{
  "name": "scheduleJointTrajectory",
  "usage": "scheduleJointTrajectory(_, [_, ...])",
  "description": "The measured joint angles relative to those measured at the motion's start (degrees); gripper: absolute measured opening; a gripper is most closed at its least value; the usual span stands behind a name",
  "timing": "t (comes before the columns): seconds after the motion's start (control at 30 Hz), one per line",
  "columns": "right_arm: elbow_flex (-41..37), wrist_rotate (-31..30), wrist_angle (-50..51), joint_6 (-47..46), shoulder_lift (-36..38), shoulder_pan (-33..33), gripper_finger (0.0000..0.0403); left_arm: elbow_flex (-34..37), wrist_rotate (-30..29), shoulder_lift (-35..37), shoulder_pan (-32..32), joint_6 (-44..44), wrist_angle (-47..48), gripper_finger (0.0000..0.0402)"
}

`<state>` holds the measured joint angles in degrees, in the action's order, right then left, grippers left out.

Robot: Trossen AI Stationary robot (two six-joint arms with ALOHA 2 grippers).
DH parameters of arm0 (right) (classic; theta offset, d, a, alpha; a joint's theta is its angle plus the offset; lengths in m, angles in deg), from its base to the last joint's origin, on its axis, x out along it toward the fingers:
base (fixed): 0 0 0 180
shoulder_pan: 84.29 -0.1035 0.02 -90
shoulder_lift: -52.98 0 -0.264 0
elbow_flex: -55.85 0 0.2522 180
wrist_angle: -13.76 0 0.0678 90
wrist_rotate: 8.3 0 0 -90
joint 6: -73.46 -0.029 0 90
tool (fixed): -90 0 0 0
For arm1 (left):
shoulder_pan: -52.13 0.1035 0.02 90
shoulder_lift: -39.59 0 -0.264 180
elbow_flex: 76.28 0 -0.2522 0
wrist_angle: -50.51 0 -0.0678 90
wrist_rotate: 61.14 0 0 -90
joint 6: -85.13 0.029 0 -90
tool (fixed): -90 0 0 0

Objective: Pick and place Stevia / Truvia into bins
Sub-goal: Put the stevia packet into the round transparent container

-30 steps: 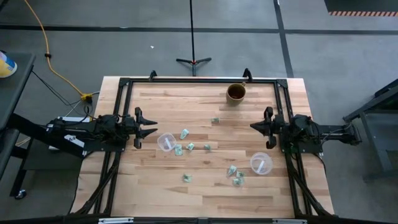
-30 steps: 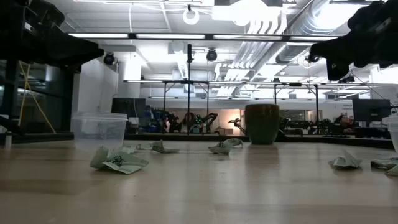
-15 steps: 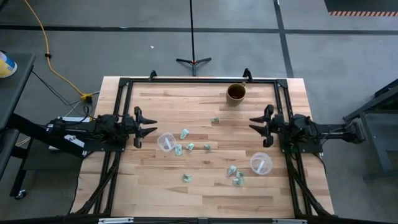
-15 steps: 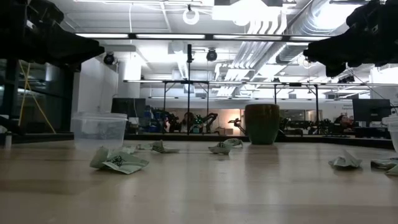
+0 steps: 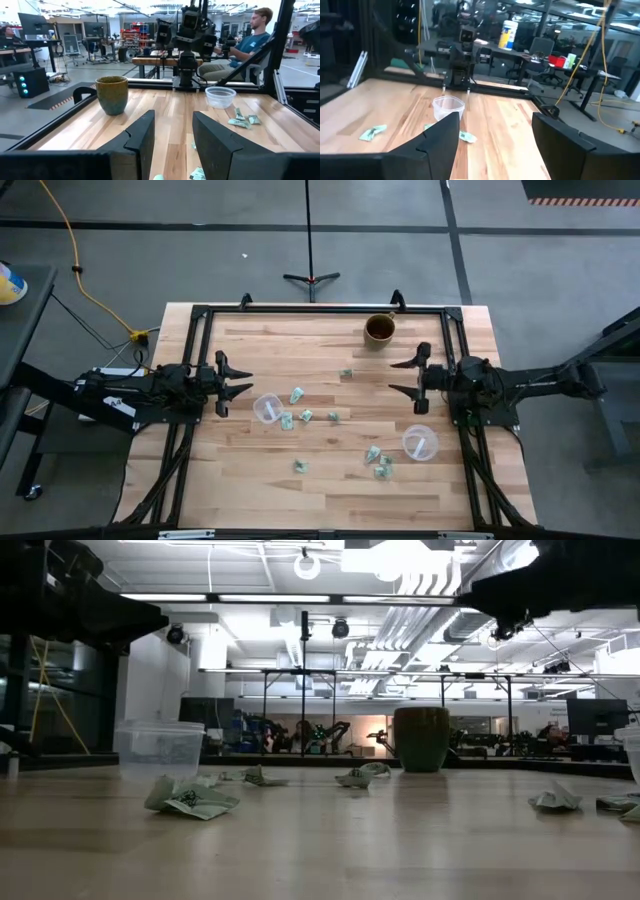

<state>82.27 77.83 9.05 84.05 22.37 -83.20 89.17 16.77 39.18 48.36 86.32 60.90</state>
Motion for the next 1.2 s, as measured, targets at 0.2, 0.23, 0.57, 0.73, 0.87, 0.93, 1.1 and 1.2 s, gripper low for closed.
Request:
scheduleJointTrajectory(0.2, [5.7,11.2,2.4,-6.1,-8.8,-0.3,0.0241,0.0,-0.6,0.0,0.0,0.0,0.1,0.0166])
scheduleJointTrajectory(0.23, [6.4,13.1,2.7,-7.5,-10.2,-0.9,0.024,0.0,-0.6,0.0,0.0,0.0,0.1,0.0166])
scheduleJointTrajectory(0.57, [14.0,4.0,7.8,-8.8,-28.5,-15.8,0.0226,0.0,-0.7,0.0,0.0,-0.1,0.1,0.0166])
scheduleJointTrajectory(0.73, [19.8,1.9,12.5,-9.2,-37.4,-21.8,0.0226,0.0,-0.7,0.0,0.0,-0.3,1.1,0.0166])
scheduleJointTrajectory(0.87, [25.2,1.3,18.5,-9.6,-43.2,-24.7,0.0227,0.0,-0.8,0.0,0.0,-0.1,0.9,0.0166])
scheduleJointTrajectory(0.93, [27.6,-0.5,21.3,-10.6,-45.9,-25.6,0.0226,0.0,-1.5,0.0,0.0,-0.1,0.5,0.0166])
scheduleJointTrajectory(1.1, [32.1,-1.9,26.4,-12.5,-52.8,-26.7,0.0227,0.0,-2.8,0.0,0.0,0.0,0.4,0.0166])
scheduleJointTrajectory(1.2, [34.3,-1.2,30.3,-15.7,-56.6,-26.8,0.0227,0.0,-3.2,0.0,0.0,0.0,0.2,0.0166])
